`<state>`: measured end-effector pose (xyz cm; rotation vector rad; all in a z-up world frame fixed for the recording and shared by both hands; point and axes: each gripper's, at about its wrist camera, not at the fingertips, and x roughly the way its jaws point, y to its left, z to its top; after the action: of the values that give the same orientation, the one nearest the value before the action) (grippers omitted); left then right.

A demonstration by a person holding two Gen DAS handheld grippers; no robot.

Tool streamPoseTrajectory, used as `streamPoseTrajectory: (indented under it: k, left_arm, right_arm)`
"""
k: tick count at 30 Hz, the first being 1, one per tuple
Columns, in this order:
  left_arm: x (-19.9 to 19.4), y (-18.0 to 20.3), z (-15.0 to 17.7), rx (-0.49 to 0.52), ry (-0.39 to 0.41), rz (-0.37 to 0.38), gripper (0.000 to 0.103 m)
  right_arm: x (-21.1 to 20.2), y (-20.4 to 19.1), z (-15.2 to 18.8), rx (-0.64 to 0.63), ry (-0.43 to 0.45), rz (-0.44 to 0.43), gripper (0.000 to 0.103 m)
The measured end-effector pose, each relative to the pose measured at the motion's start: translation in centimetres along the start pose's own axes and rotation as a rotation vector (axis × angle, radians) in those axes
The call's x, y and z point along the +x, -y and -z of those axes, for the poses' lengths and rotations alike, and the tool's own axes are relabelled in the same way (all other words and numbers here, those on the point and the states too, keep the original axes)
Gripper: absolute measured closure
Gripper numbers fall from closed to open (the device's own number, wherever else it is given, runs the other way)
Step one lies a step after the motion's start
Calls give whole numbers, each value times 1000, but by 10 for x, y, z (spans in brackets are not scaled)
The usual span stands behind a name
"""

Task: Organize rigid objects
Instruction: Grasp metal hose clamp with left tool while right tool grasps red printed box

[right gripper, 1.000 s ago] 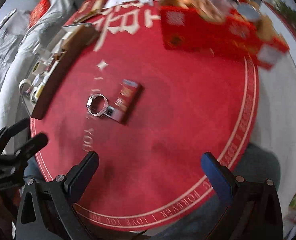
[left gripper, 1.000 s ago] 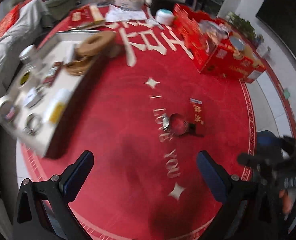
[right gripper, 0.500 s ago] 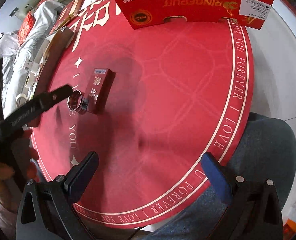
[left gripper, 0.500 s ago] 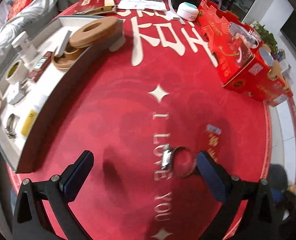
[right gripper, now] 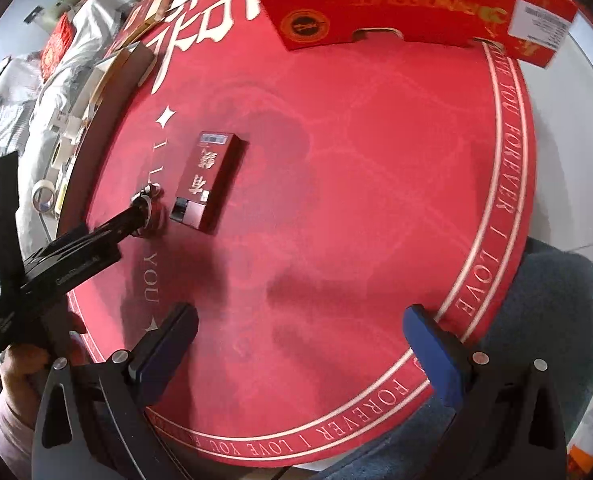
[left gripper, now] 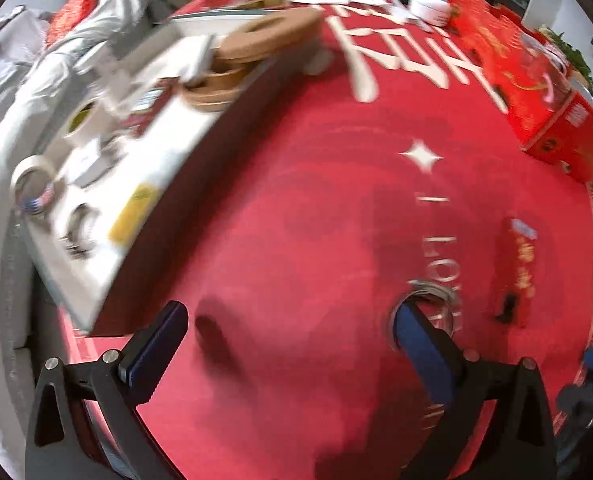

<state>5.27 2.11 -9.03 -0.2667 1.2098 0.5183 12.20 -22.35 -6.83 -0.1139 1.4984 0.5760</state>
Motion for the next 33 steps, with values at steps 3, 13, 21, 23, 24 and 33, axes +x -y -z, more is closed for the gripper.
streamPoseTrajectory:
  k: [3,13,21,23,24,33]
  left_arm:
    - [-7,-10,3,-5,30,45,0]
    - [-6,17,-3,16,23,111,0]
    - [1,29,-5,-30,21,69,0]
    - [0,30,-3,-54,31,61,0]
    - [0,31,-2,-66,36,56,0]
    - [-1,34,-1,-161,-48,27,0]
  right_arm:
    - [5,-17,-10,-112,5,36,0]
    - [41,-95,-41,-806,57,212,0]
    - [57,-107,-53,-955,13,80,0]
    - [58,-103,-55,-981,25,68,0]
    - [59,-103,-55,-985,26,66,0]
    - [66,-104,-64,-970,-24,105,1]
